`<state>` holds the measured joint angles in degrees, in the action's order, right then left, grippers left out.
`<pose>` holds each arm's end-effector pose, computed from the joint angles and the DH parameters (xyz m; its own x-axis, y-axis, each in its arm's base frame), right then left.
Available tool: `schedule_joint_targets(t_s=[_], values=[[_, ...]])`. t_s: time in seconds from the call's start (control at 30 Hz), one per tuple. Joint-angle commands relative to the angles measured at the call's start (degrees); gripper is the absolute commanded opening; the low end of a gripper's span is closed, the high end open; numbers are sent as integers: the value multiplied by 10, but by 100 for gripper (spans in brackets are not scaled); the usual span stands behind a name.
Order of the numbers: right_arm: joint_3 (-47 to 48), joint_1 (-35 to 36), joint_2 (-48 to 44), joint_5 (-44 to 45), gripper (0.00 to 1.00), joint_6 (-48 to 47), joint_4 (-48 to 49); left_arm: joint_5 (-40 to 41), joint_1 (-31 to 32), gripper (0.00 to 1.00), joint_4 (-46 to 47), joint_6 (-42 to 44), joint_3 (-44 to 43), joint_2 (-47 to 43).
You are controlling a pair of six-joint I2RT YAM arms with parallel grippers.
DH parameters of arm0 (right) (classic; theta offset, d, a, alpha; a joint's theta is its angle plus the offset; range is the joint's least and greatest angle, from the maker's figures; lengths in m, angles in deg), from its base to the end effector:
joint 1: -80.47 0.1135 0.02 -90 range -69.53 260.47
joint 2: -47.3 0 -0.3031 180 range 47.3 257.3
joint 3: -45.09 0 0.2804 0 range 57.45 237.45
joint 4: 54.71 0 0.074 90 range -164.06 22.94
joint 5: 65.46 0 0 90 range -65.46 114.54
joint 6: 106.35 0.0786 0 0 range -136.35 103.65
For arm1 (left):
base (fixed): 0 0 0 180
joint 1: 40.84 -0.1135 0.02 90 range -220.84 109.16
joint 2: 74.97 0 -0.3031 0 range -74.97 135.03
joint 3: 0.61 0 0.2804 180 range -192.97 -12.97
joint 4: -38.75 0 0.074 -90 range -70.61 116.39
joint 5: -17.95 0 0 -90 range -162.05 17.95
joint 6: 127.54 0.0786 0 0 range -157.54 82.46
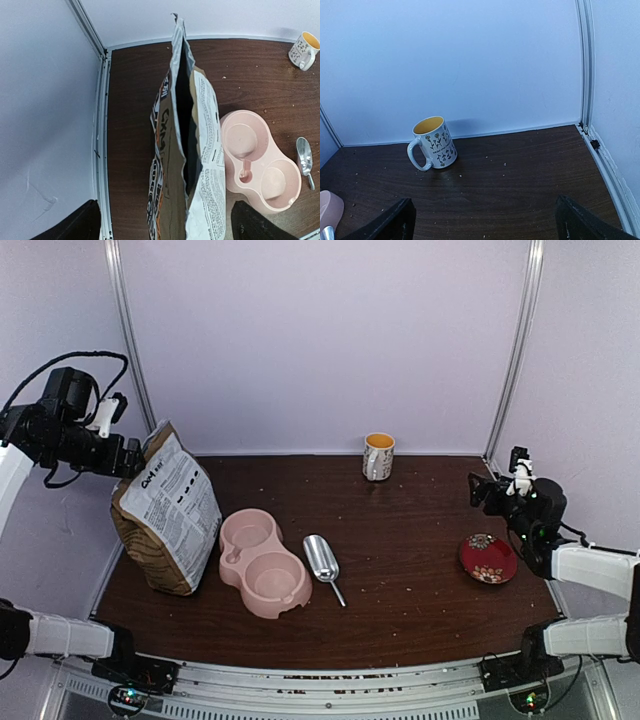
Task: Serve the pet food
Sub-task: Pick up the pet food bag at the corner of the board.
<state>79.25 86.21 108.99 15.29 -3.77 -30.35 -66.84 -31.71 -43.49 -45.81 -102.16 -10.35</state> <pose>0.2736 0.0402 0.2424 -0.1100 0.2050 -0.9726 -0.2402 0.9440 0.2261 0.2196 -0.0281 0.4476 -0.7083 -0.0313 -0.7052 -0.0070 0.9993 -0.0373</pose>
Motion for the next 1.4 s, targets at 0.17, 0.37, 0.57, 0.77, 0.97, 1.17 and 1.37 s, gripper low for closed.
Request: schedule_joint_targets(t_s=[0.17,0.37,0.57,0.77,0.97,1.17,1.37], values=[[20,-3,8,-11,100,5,-8,23,3,91,41,18,5,37],[32,-4,19,-29,100,18,-15,14,3,88,47,17,5,55],[48,-4,32,-43,100,21,-32,6,3,78,56,17,10,71],[50,-4,35,-50,100,21,-33,7,2,69,62,20,21,74],[56,-4,45,-64,100,20,-37,-4,3,43,71,23,27,82],[61,-4,51,-74,100,17,-41,-25,3,0,73,30,19,87],[64,-4,55,-81,100,17,-40,-10,3,0,64,10,-14,74]])
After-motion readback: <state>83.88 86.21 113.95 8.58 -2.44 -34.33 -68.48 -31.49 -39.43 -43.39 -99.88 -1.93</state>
